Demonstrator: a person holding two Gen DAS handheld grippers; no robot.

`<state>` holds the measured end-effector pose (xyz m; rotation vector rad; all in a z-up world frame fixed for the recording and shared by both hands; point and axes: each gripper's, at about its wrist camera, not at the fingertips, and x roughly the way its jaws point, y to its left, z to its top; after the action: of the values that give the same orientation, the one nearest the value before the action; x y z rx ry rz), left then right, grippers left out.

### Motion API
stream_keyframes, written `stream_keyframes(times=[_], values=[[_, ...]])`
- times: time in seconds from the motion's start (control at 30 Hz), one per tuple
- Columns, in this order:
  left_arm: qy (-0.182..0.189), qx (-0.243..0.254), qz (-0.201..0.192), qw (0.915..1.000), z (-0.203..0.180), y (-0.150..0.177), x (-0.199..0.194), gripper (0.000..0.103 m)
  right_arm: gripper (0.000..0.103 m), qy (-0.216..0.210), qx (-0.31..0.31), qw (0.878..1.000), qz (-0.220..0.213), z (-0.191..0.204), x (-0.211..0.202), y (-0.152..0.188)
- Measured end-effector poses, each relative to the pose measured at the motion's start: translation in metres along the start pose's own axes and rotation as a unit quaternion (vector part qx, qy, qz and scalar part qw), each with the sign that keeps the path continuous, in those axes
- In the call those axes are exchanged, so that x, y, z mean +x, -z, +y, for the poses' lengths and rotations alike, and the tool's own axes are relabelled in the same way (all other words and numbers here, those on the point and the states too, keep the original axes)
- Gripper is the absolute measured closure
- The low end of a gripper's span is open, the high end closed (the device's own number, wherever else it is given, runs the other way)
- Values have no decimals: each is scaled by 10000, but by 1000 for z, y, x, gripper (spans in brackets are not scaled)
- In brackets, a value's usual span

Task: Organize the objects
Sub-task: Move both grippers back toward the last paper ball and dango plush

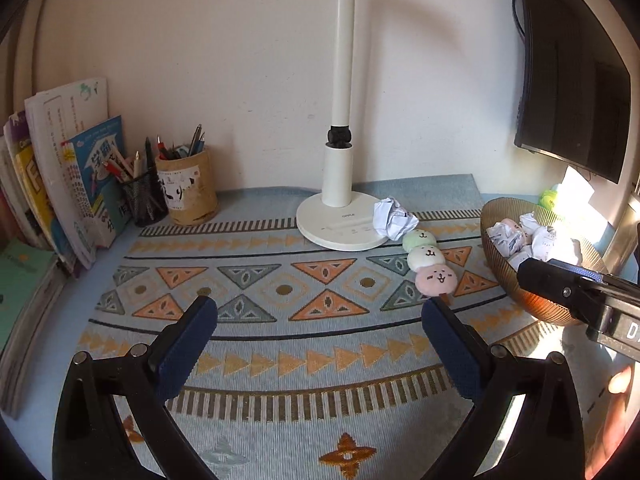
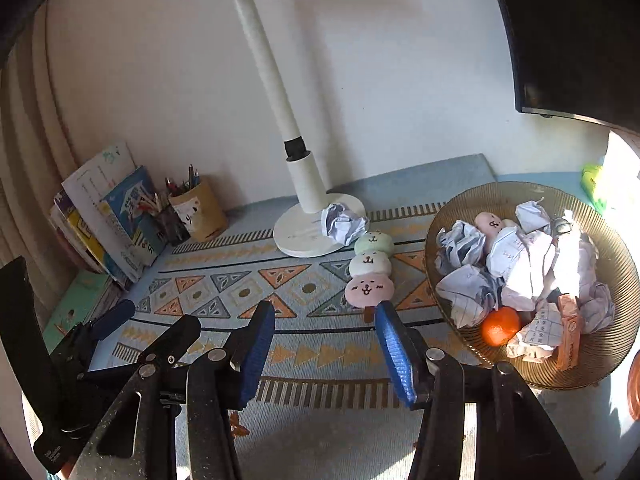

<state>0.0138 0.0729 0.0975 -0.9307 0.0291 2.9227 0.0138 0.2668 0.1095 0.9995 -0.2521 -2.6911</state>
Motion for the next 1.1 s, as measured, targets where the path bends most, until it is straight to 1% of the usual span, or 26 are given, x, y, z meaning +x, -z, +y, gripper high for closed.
stream_keyframes(times=[0.13, 0.2, 0.23, 0.27, 0.33, 0.37, 0.4, 0.47, 0.53, 0.57, 0.6, 0.67, 0.77, 0.9, 1.1], values=[[-176, -87, 186, 9996, 17, 16, 17, 1, 51, 82, -214, 9995, 215, 11, 27, 23], [-185, -157, 261, 9994, 24, 25, 28, 1, 45, 24, -299, 9992, 271, 11, 41, 35], [-211, -176, 275, 9992, 27, 30, 33, 1, 42, -12, -369, 9991, 228, 11, 46, 41], [-314, -186, 290, 9989, 29, 34, 38, 1, 39, -16, -492, 9987, 162, 11, 51, 47], [-801, -234, 150, 9964, 33, 43, 44, 1, 39, 152, -669, 9973, 249, 10, 63, 59], [-928, -285, 256, 9949, 37, 44, 48, 1, 39, 168, -667, 9971, 311, 9, 68, 63], [-810, -388, 317, 9955, 41, 43, 50, 1, 39, 187, -618, 9968, 468, 7, 74, 65], [-673, -604, 353, 9953, 48, 44, 52, 1, 39, 245, -607, 9962, 569, 6, 79, 65], [-574, -685, 484, 9948, 51, 45, 55, 1, 34, 157, -588, 9960, 652, 3, 82, 65], [-538, -713, 516, 9947, 52, 45, 56, 1, 28, 160, -574, 9958, 696, 2, 84, 66], [-535, -734, 523, 9945, 52, 45, 57, 1, 26, 216, -569, 9955, 732, 2, 85, 66], [-534, -726, 539, 9945, 51, 46, 57, 1, 26, 304, -603, 9948, 765, 4, 87, 66], [-583, -633, 576, 9946, 47, 46, 59, 1, 23, 362, -649, 9940, 799, 5, 89, 67], [-818, -474, 629, 9935, 40, 46, 62, 1, 23, 452, -627, 9933, 859, 4, 91, 67], [-803, -485, 683, 9932, 42, 46, 64, 1, 22, 566, -528, 9931, 881, 1, 92, 66]])
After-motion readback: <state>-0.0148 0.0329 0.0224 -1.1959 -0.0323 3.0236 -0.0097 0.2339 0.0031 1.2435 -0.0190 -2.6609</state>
